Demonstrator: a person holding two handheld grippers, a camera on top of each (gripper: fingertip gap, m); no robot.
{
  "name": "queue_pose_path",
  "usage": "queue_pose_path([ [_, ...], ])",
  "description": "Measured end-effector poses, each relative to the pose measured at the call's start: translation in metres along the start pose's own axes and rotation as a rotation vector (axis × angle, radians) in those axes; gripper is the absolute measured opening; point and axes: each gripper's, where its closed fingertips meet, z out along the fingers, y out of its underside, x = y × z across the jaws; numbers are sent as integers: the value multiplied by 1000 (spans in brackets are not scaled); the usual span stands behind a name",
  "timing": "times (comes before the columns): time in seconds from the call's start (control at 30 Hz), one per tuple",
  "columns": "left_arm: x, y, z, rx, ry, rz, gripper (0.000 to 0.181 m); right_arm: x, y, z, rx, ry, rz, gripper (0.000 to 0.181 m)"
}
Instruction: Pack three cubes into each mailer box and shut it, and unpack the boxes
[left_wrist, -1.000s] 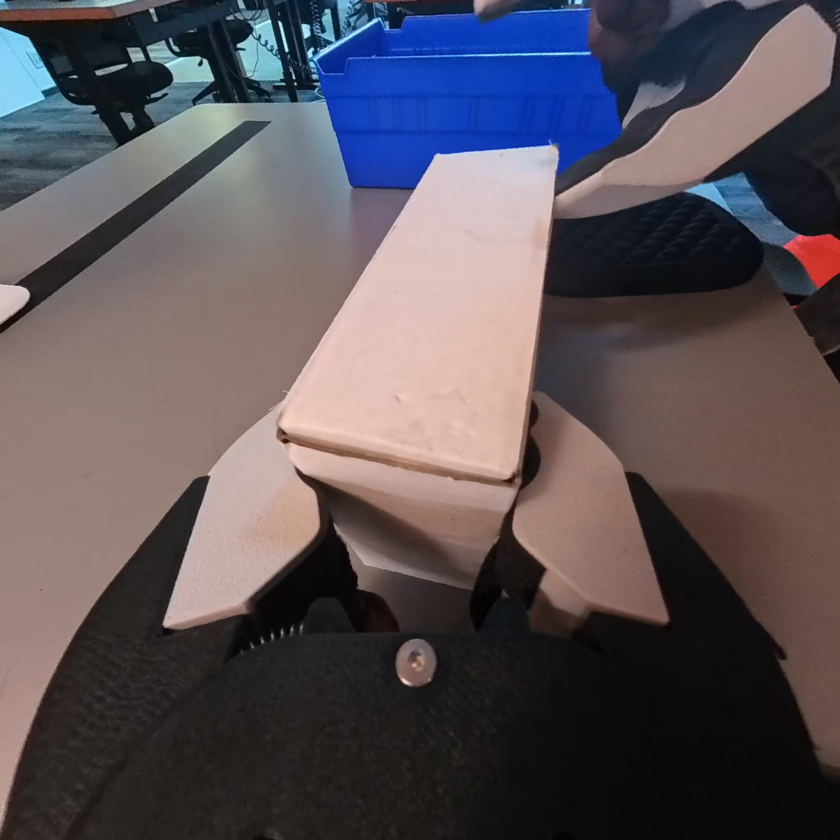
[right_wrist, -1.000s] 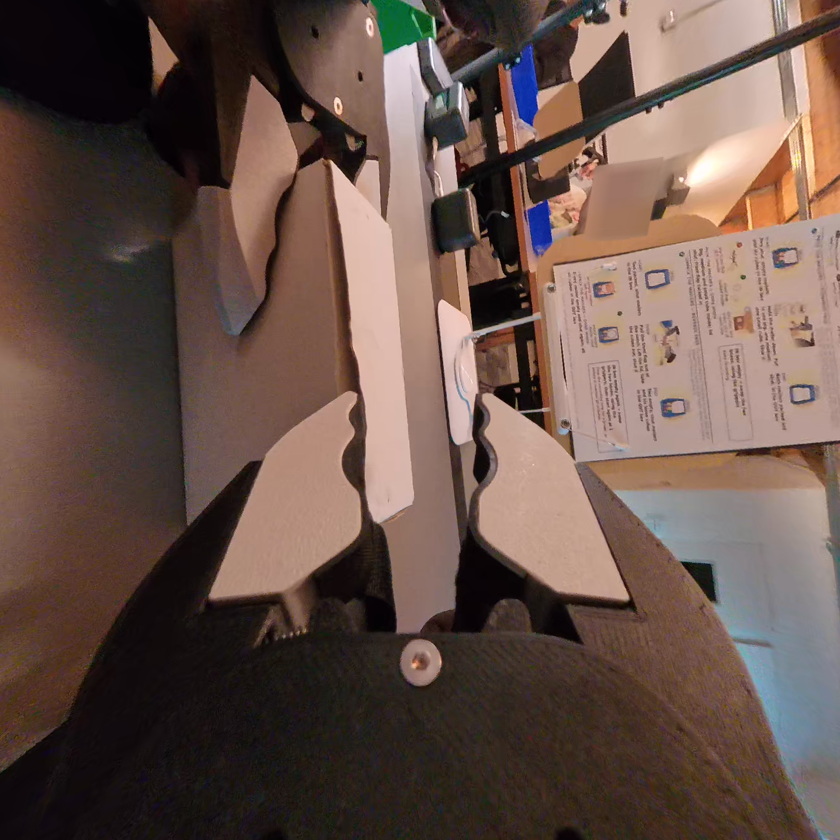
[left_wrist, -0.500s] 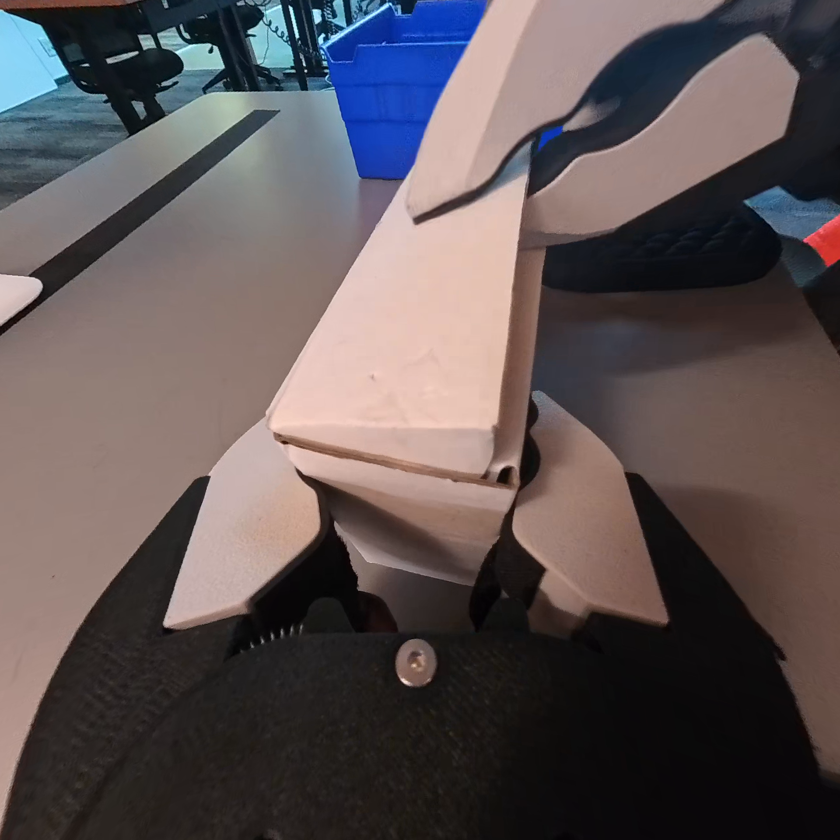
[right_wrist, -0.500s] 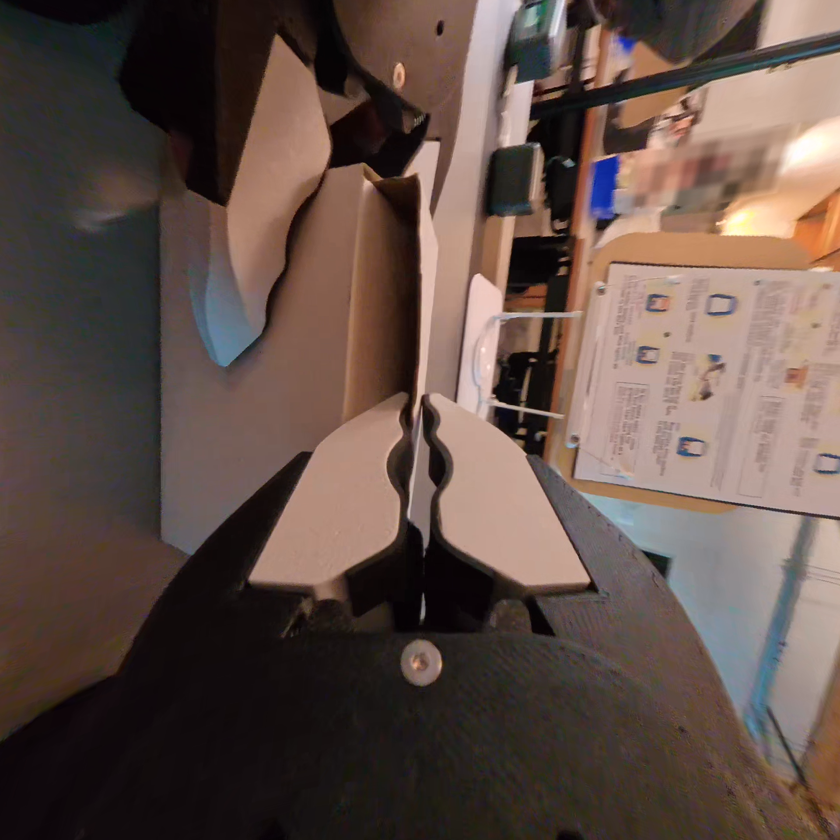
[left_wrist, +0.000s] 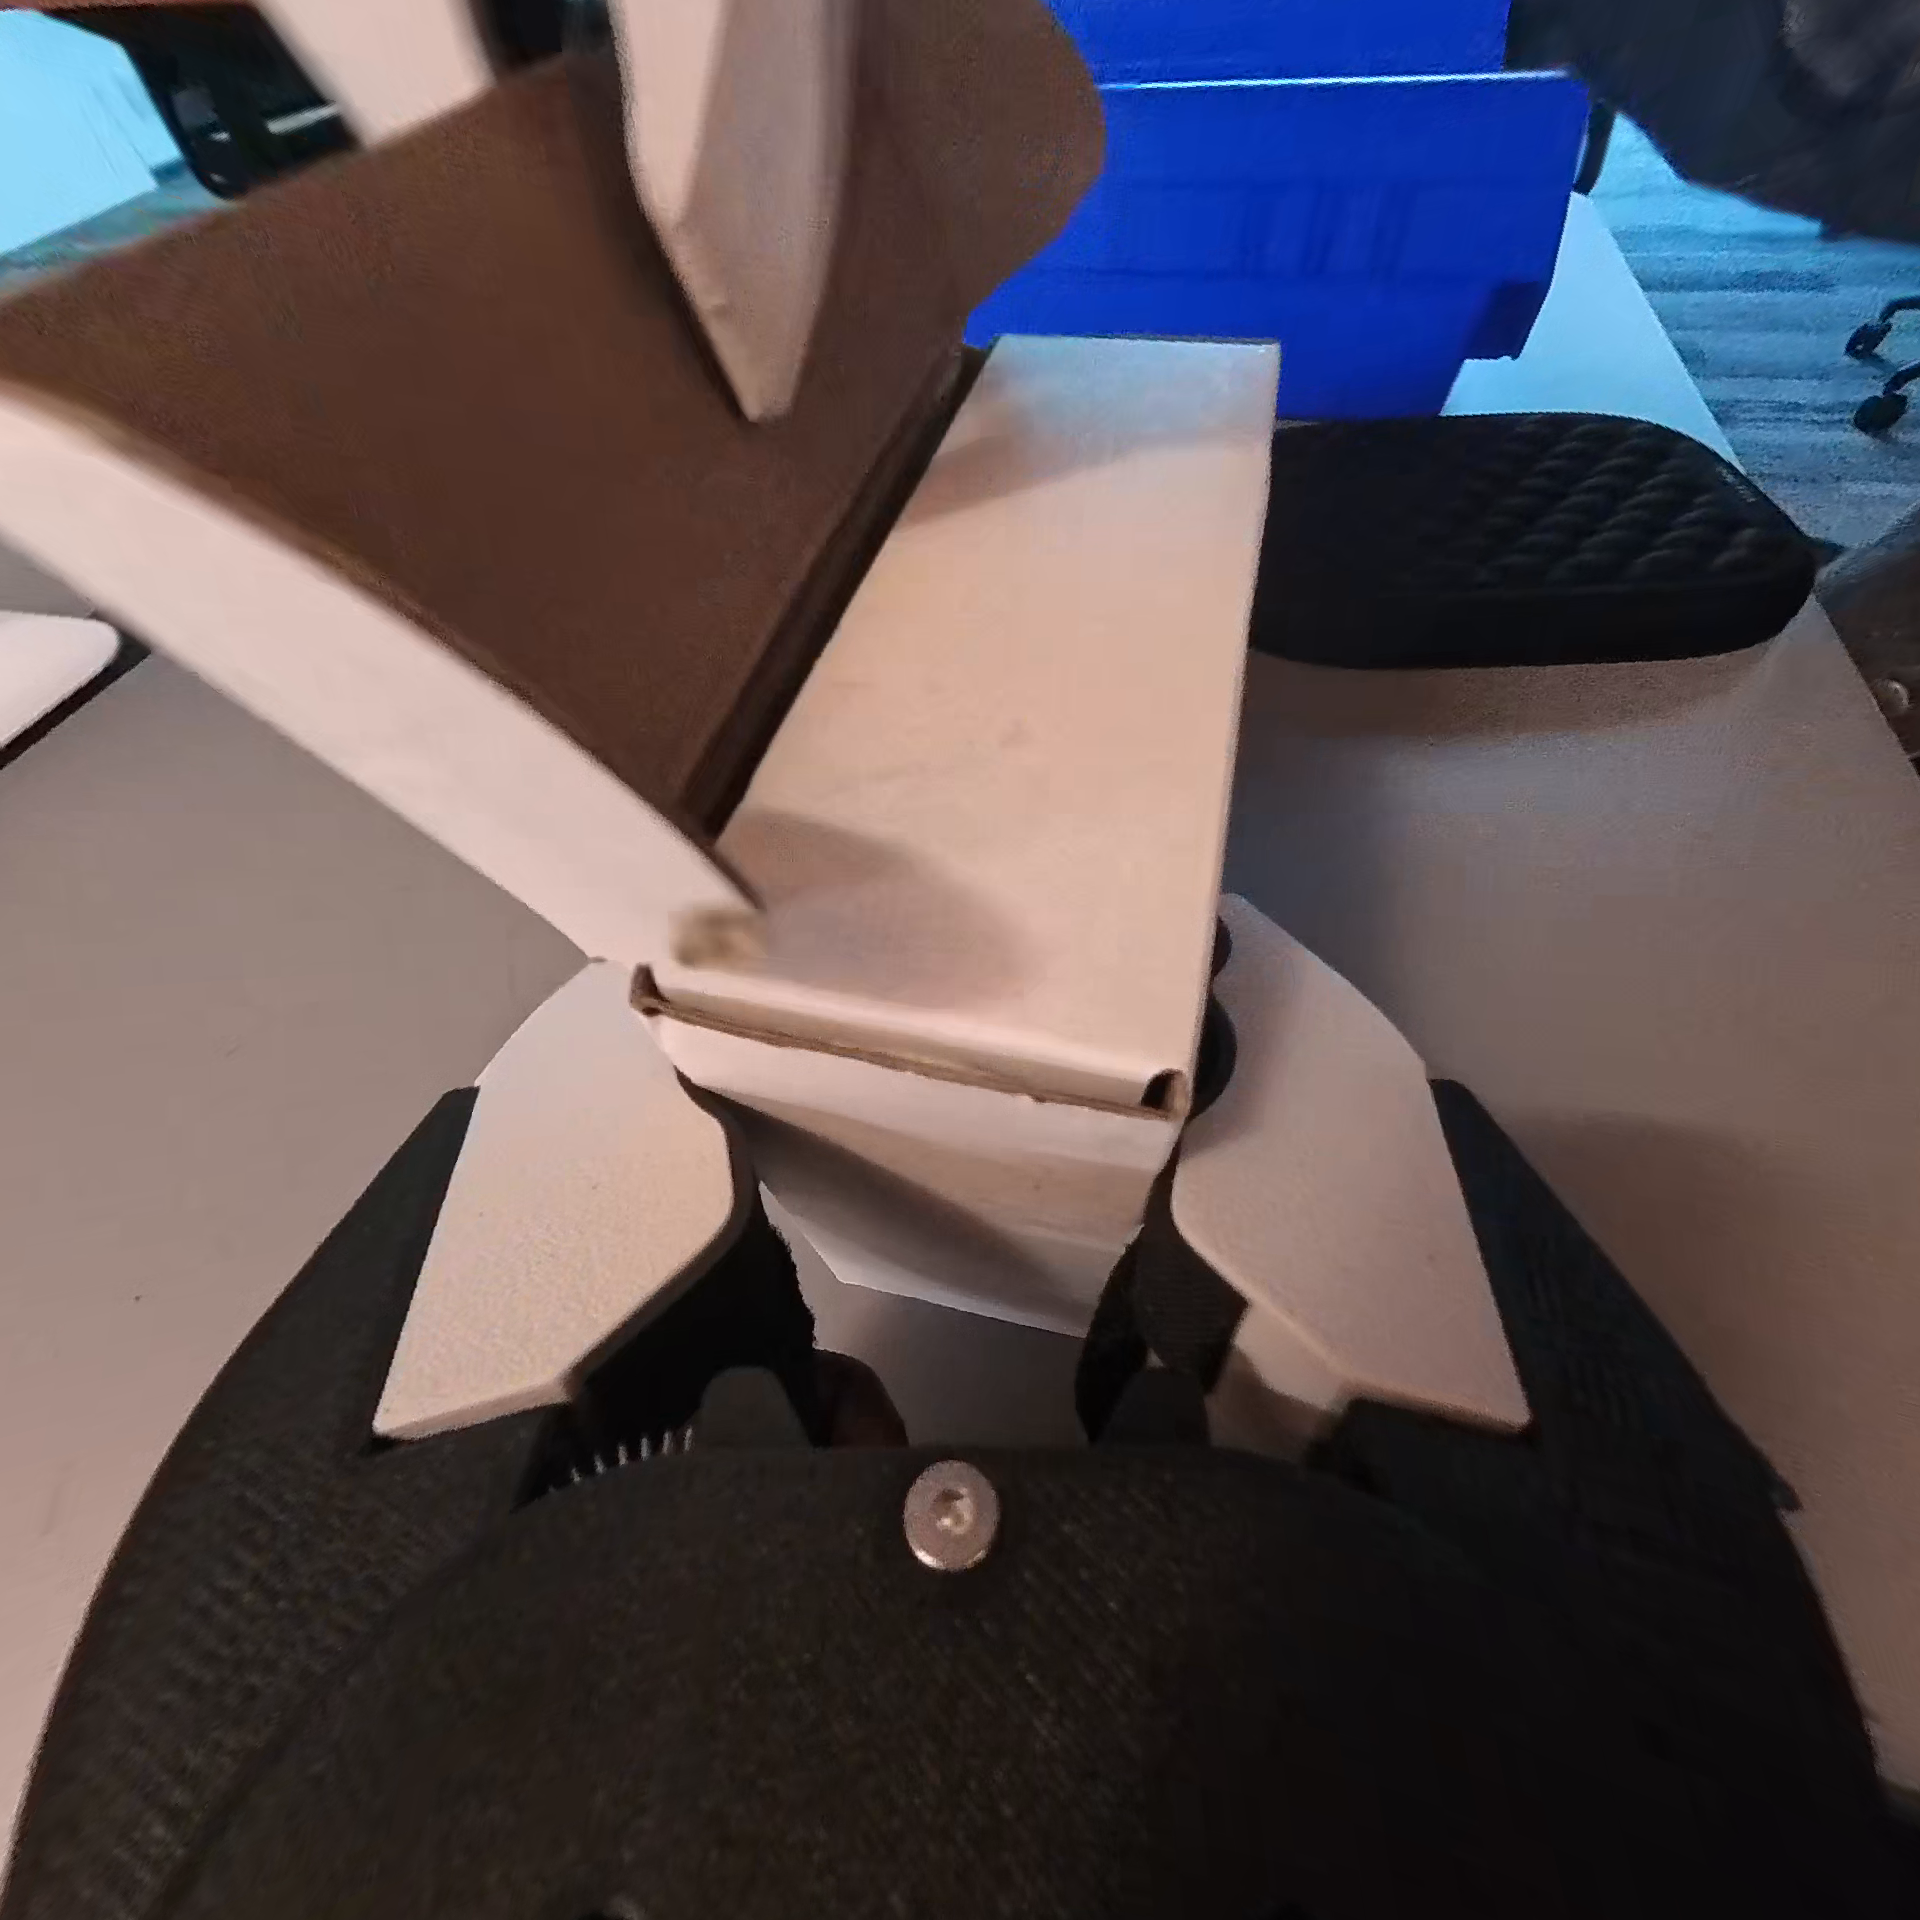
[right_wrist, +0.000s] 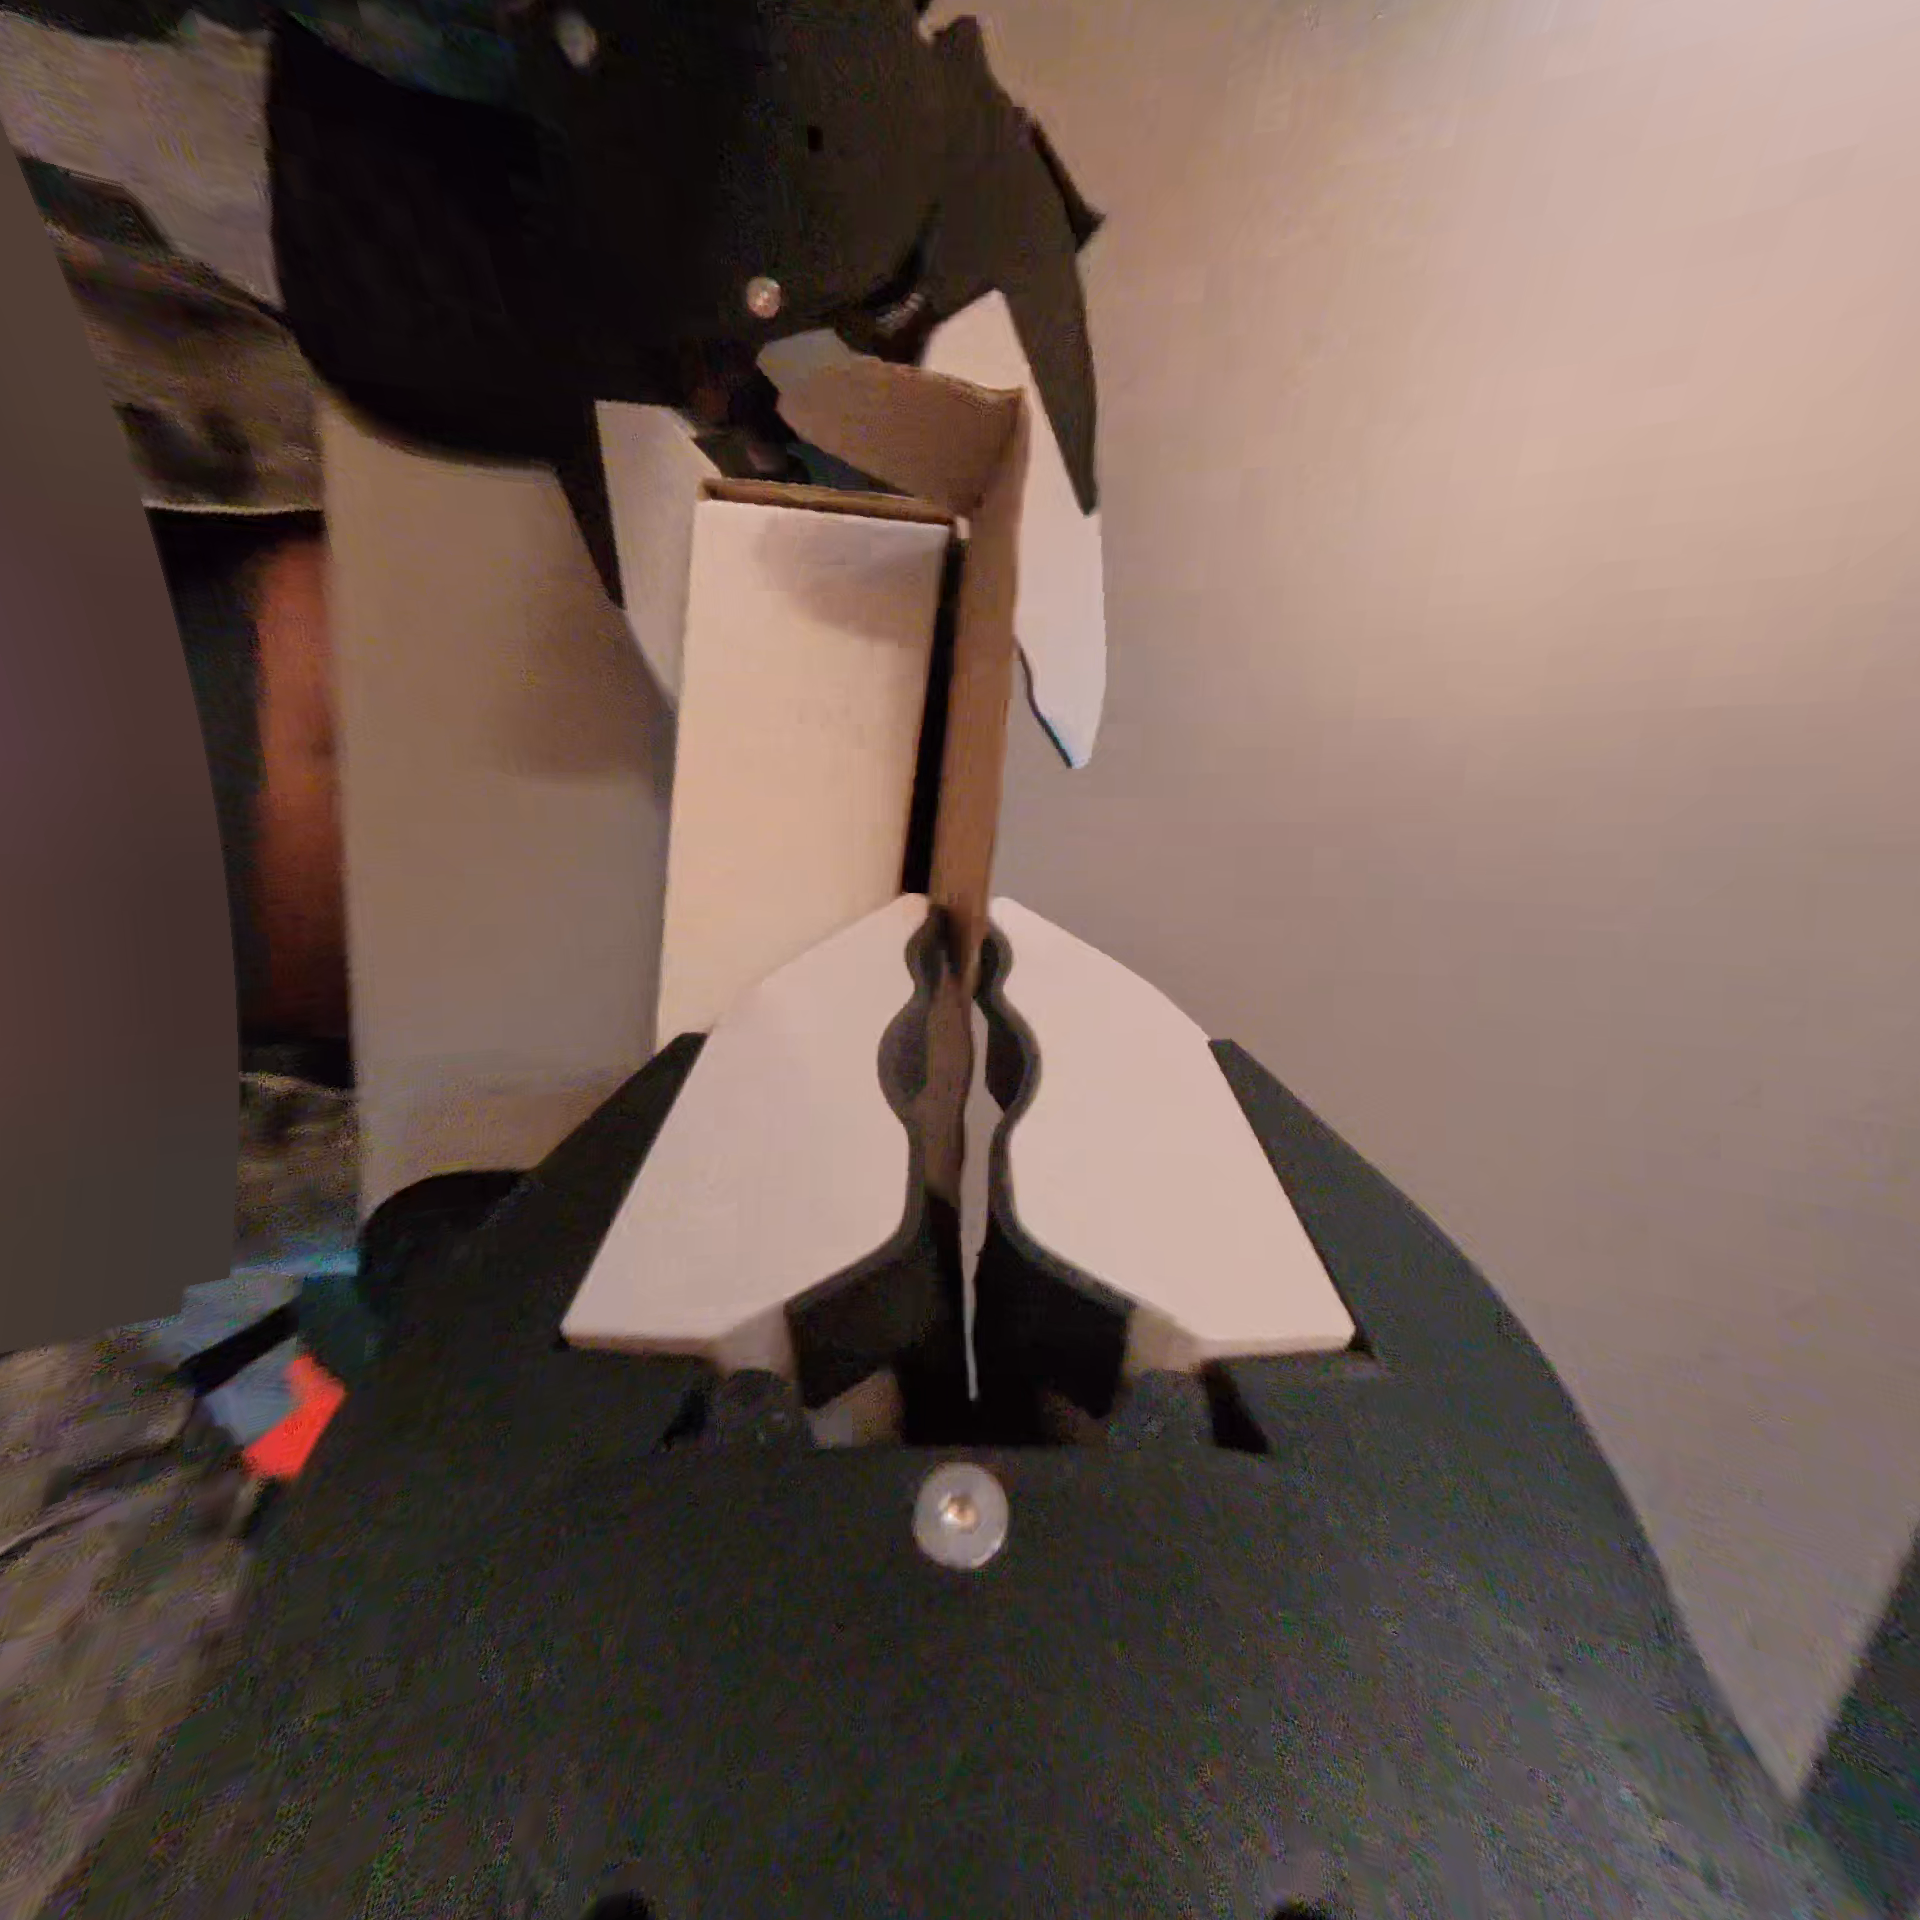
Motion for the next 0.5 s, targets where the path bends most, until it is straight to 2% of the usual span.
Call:
queue_pose_path([
  [0.03, -1, 0, 0, -1, -6, -2, 87, 7, 1, 1, -17, -66, 25, 9],
  [0.17, -2, 0, 0, 1, -8, -1, 87, 3, -1, 2, 40, -421, 148, 3],
  [0.3, -2, 0, 0, 4, -7, 2, 87, 4, 0, 3, 94, -663, 237, 2],
  [0.37, -2, 0, -1, 4, -9, 1, 88, 4, 0, 3, 99, -714, 245, 2],
  [0.5, -2, 0, -1, 1, -10, 5, 89, 5, 0, 3, 96, -710, 240, 2],
])
